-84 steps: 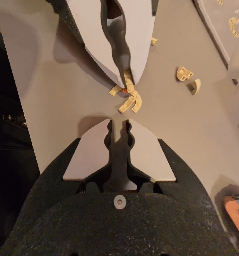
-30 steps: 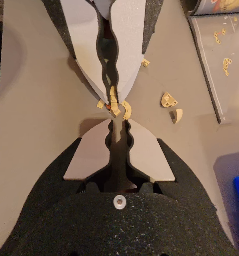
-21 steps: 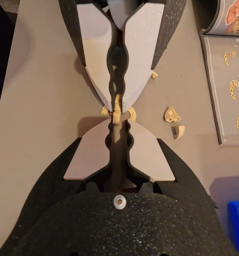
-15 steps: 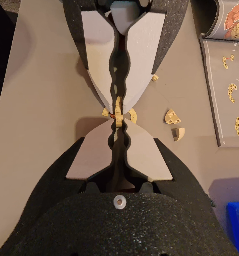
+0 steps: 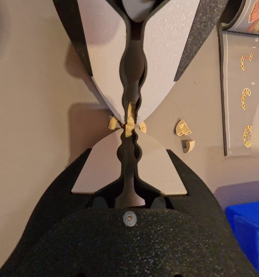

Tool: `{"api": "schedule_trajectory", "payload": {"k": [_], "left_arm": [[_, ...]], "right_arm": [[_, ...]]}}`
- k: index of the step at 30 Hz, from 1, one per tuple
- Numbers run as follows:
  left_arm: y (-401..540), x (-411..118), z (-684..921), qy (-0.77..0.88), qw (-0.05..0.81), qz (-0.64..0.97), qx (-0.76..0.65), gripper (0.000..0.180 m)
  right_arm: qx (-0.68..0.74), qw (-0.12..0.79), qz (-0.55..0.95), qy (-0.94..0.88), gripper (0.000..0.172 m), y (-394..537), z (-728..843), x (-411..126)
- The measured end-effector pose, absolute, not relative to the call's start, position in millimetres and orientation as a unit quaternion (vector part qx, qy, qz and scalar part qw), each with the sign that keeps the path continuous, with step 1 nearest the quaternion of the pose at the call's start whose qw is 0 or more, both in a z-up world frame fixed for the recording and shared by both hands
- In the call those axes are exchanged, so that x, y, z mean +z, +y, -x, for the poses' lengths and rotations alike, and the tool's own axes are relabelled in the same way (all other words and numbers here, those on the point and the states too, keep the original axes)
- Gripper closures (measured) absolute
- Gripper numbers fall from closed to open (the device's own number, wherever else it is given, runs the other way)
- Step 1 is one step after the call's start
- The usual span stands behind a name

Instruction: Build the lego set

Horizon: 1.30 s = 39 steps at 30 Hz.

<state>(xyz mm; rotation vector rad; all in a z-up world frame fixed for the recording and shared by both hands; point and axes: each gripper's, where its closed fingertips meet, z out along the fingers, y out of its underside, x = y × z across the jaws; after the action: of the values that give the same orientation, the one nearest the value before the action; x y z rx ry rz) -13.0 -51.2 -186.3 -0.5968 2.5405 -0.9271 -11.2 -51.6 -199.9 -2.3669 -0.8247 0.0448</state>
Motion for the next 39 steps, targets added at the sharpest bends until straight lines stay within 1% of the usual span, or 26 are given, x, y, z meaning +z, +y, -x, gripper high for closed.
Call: {"api": "schedule_trajectory", "payload": {"k": [6, 22, 39], "left_arm": [[-51.0, -185.4, 14.2, 0.899, 0.178, 0.215, -0.337, 0.173], [-56.3, -181.5, 15.4, 0.889, 0.186, 0.199, -0.368, 0.173], [-55.7, -182.2, 15.6, 0.879, 0.199, 0.166, -0.401, 0.173]], "right_arm": [[0.01, 0.277, 0.904, -0.326, 0.164, -51.8, 11.1, -200.4], [0.02, 0.226, 0.917, -0.329, 0.164, -54.8, 12.1, -201.5], [0.03, 0.221, 0.918, -0.327, 0.164, -54.5, 12.3, -201.9]]}}
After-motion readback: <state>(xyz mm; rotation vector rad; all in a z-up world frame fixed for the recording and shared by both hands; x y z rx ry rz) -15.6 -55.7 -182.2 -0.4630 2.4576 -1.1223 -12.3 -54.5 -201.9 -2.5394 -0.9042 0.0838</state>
